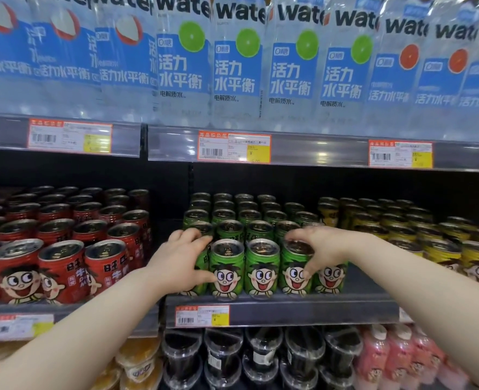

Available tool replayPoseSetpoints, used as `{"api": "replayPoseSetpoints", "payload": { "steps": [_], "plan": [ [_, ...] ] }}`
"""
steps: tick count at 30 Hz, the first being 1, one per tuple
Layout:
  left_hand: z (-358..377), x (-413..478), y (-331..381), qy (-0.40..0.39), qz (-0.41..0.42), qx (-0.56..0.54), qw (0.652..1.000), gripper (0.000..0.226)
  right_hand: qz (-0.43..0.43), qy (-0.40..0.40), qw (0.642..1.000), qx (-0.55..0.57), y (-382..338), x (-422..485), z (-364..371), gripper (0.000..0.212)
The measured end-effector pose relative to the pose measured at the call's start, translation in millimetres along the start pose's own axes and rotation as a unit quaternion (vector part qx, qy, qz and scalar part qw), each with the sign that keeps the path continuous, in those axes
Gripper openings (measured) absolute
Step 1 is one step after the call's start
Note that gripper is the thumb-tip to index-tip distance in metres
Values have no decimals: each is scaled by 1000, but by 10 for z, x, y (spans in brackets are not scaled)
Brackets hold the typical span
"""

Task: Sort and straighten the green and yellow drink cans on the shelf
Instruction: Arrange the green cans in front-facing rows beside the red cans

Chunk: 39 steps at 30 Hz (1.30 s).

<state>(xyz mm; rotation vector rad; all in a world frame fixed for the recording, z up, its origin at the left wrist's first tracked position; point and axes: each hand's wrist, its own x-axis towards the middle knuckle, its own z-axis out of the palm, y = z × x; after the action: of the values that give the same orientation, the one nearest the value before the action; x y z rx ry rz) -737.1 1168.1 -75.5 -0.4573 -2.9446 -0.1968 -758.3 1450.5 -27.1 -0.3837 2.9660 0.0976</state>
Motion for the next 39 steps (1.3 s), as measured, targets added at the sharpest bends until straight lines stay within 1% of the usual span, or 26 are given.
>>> {"api": "replayPoseSetpoints", "payload": {
  "steps": [5, 6, 8, 9, 10, 11, 12, 14, 16, 18, 21, 26, 28, 30, 32, 34, 39],
  "plan": [
    [29, -3, -14, 20, 5, -1, 1000, 89, -1, 0, 1000, 31, 20, -22, 39, 91],
    [24, -10, -16, 15, 2, 0, 1000, 94, -1, 4, 1000, 28, 3, -41, 47, 90],
    [-4, -27, -4, 18, -5, 19, 1000, 121, -4, 19, 1000, 4, -46, -106, 87, 89],
    [-12, -24, 6, 29, -10, 34, 999, 133, -3, 32, 999, -20, -73, -145, 128, 88],
    [-26, -18, 27, 51, -16, 40, 998, 138, 0, 49, 998, -43, -99, -186, 179, 89],
    [-36, -11, 61, 78, -19, 40, 996, 137, 7, 70, 996, -55, -127, -235, 244, 91],
    [-37, -4, 109, 109, -14, 35, 993, 131, 18, 92, 994, -51, -151, -282, 309, 91],
    [-21, 30, 247, 165, 27, 25, 986, 105, 37, 137, 990, -24, -173, -393, 425, 89],
    [19, 94, 428, 198, 89, 6, 976, 81, 61, 155, 986, -4, -142, -541, 499, 87],
    [55, 156, 670, 191, 134, -7, 972, 67, 99, 143, 985, 7, -62, -736, 557, 85],
    [142, 217, 1088, 185, 183, -43, 965, 56, 155, 121, 980, 16, 144, -1078, 644, 81],
    [312, 290, 1720, 166, 250, -77, 951, 54, 223, 107, 969, 14, 685, -1553, 754, 66],
    [341, 339, 1961, 165, 264, -90, 946, 54, 242, 103, 965, 22, 909, -1667, 787, 60],
    [376, 396, 2201, 164, 265, -97, 945, 54, 246, 103, 963, 28, 1128, -1746, 811, 57],
    [418, 468, 2449, 164, 258, -93, 948, 55, 234, 110, 965, 35, 1365, -1789, 826, 55],
    [460, 561, 2706, 152, 232, -92, 956, 59, 212, 110, 970, 43, 1609, -1821, 811, 54],
    [595, 823, 3257, 85, 147, -98, 981, 80, 159, 113, 980, 35, 2274, -1871, 716, 56]
  ]
}}
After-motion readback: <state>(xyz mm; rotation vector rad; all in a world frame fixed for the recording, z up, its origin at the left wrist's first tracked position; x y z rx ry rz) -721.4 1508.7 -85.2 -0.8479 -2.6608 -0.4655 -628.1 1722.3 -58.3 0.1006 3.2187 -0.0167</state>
